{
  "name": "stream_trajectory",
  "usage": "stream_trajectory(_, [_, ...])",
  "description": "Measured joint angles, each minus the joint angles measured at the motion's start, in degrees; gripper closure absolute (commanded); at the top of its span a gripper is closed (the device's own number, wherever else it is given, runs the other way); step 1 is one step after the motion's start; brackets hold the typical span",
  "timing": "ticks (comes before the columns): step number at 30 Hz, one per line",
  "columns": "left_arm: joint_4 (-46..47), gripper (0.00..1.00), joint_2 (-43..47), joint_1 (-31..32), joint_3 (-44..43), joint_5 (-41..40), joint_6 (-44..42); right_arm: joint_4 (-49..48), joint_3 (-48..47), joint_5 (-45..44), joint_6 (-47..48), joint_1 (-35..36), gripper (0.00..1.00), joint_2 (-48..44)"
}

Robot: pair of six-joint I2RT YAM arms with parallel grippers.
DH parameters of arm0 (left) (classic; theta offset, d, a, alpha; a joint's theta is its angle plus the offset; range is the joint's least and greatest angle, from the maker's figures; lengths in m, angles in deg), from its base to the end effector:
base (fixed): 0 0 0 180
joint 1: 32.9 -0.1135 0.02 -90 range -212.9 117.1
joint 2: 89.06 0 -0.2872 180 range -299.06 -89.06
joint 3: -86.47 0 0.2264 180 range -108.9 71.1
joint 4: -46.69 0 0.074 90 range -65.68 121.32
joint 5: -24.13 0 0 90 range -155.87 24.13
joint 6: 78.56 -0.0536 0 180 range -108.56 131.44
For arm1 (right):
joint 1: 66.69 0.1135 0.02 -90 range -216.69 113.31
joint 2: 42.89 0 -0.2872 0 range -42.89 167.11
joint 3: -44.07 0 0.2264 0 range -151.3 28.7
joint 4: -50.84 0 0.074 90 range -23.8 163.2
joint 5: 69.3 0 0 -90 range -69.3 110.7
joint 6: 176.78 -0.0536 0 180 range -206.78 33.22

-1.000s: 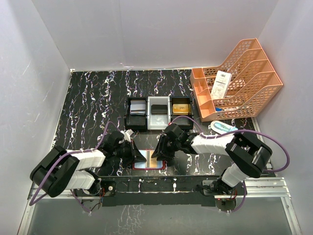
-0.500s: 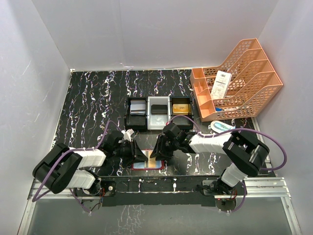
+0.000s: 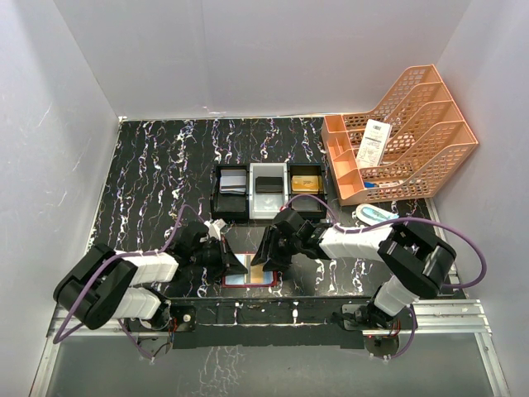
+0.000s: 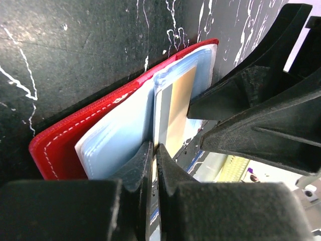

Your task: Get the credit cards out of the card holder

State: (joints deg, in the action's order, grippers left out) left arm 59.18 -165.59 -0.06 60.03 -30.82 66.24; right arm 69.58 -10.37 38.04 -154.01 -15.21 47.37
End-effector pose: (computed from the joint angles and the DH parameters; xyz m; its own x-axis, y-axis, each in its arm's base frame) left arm 0.1444 -0.1298 0.1472 -0.9707 -0.1697 -0.1704 0.0574 0.5246 -0.8494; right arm 0.1603 0.2270 0.1662 -0.9843 0.1768 -0.0005 0.1372 0.7655 0.6286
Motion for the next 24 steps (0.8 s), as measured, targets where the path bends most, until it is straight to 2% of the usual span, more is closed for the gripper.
stream_trajectory(6, [-5.6, 1.0, 3.5, 0.4, -0.7, -2.6, -2.2, 0.6, -1.2, -1.4, -0.2, 1.2, 0.5, -0.2])
stream_trajectory(12, [-7.1, 1.0, 4.0, 0.4, -1.2, -3.3, -2.8, 1.1, -1.5, -2.2, -0.2, 1.5, 0.53, -0.2])
stream_trajectory(19, [-8.2, 1.0, 4.8, 0.5, -1.2, -4.2, -2.8, 1.4, -1.6, -2.8, 0.1, 1.8, 0.52, -0.5])
stream_trajectory(24, [-8.9, 1.0, 5.5, 0.5, -1.2, -4.5, -2.9, 1.6, -1.6, -3.3, 1.1, 2.1, 0.58, -0.7])
